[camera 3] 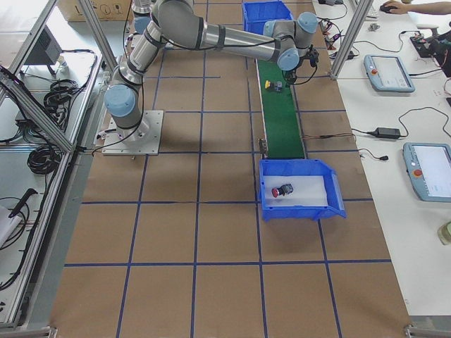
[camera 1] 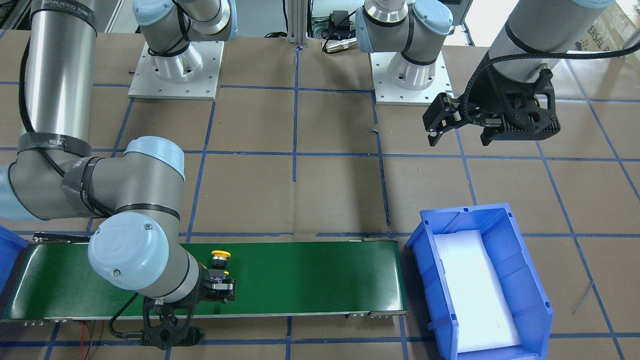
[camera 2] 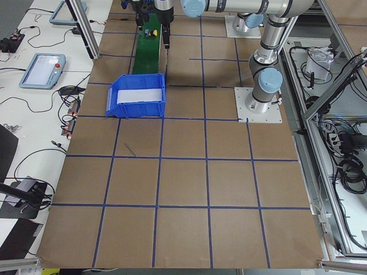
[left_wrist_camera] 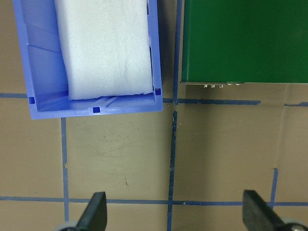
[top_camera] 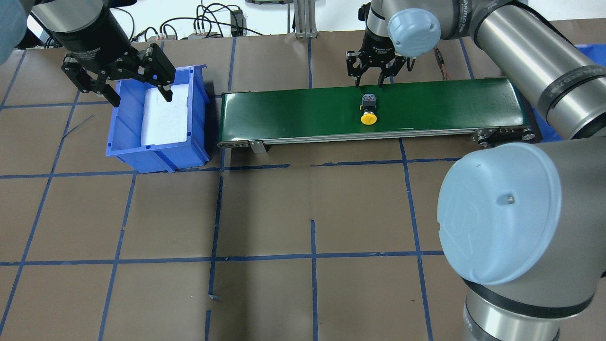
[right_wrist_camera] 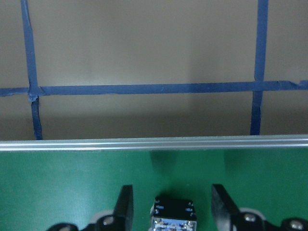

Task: Transport two buttons from left to right
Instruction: 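Lower the right gripper onto the moving yellow button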

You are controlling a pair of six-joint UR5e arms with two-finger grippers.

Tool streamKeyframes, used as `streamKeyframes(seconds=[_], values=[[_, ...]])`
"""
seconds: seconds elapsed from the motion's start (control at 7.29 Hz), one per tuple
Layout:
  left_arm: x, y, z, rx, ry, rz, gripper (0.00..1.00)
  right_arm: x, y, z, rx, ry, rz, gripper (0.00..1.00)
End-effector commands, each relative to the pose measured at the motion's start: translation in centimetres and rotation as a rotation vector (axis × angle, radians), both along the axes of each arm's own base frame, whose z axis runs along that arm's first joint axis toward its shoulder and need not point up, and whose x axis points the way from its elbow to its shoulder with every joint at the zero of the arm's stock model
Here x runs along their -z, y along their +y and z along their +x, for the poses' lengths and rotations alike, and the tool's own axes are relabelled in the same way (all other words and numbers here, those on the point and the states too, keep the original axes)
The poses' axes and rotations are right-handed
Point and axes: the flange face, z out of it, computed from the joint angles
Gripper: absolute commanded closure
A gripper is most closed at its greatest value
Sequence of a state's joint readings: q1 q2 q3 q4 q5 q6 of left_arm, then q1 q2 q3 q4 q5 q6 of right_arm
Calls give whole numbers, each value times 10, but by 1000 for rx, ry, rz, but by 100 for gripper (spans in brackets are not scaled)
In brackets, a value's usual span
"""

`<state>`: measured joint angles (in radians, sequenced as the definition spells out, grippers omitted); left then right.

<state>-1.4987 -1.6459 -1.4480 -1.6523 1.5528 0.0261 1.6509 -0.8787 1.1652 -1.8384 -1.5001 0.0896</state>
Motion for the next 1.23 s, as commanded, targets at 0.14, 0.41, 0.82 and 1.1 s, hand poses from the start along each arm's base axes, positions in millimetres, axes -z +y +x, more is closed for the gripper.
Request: streamKeyframes(seconds=[0.14, 0.41, 0.82, 1.1], values=[[0, 0, 0, 0, 0, 0, 0, 10, 0, -22, -23, 0, 20, 37], [-1, 0, 0, 0, 0, -2, 0, 13, 2, -22, -22, 0, 27, 37], [-1, 0, 0, 0, 2, -2, 0, 13, 2, -28, -19, 0, 38, 37], [0, 0, 0, 0, 2, 0, 0, 12, -2, -57, -37, -5, 44, 40]])
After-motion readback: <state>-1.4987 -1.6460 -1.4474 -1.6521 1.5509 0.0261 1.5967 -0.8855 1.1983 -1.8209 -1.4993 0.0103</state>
